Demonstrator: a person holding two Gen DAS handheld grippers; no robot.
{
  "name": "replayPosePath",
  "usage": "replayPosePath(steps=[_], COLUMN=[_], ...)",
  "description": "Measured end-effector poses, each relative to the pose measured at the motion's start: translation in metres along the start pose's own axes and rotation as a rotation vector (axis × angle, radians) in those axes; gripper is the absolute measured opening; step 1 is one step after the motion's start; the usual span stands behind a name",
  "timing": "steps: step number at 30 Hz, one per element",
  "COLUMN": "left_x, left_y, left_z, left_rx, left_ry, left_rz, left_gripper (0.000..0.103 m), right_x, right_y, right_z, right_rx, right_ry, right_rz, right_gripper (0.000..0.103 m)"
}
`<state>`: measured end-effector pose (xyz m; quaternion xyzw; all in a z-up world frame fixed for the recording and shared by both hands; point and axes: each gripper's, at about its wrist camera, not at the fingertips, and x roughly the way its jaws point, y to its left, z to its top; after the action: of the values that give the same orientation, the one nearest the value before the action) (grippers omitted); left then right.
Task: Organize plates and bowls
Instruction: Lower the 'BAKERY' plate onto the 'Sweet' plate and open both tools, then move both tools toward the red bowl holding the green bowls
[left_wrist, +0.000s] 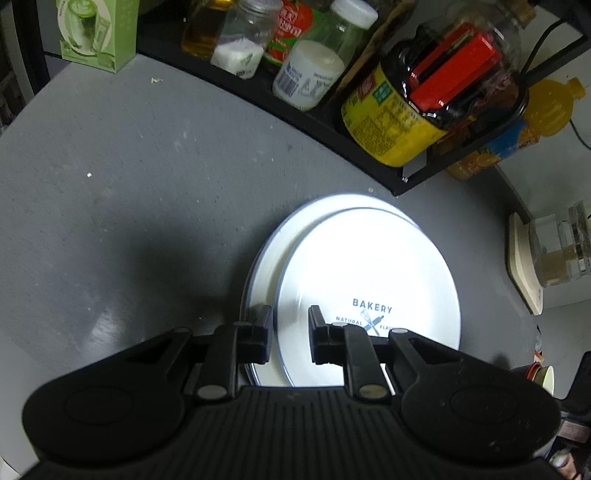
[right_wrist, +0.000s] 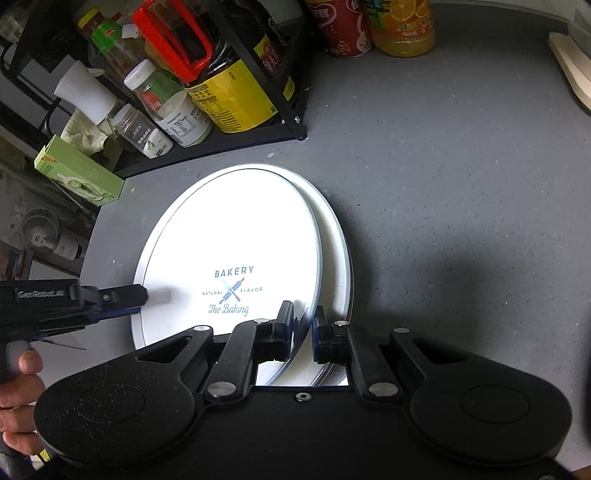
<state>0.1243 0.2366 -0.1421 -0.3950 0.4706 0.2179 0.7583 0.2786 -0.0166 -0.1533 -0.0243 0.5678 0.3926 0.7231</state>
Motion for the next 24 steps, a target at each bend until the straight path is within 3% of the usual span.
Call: replayPosePath(steps=[5,9,12,19,24], left_x=[-0.013,-0.02,-0.025,-0.03,-0.03], left_y=[0.0,-0.002,-0.008,-0.028,-0.055], left_z=[0.001,0.002,0.003,0.009,0.012], left_rx=[0.008,0.001,0.026,0.078,0.146], left_ry=[-0.015,-0.032,-0.051,-0.078,-0.08], left_rz=[-0.011,-0.009,0.023,0.041,0.023], left_gripper=[0.02,0.031,0.045,0.064,0.068], right_x=[-0.002,-0.012,-0.023,-0.059,-0.086], right_y=[0.002,0.006,0.014,0.001,-0.016], right_z=[-0.004,-0.005,-0.007,-0.002,0.001], right_rx=[0.016,0.025,-0.015,0.01,0.038], right_ry=[0.009,0.003,-0.024,-0.109,-0.168], right_rz=[0.008,0.047,0.035,0.023,-0.025], right_gripper=[0.017,0.043,0.06,0.07,0.088])
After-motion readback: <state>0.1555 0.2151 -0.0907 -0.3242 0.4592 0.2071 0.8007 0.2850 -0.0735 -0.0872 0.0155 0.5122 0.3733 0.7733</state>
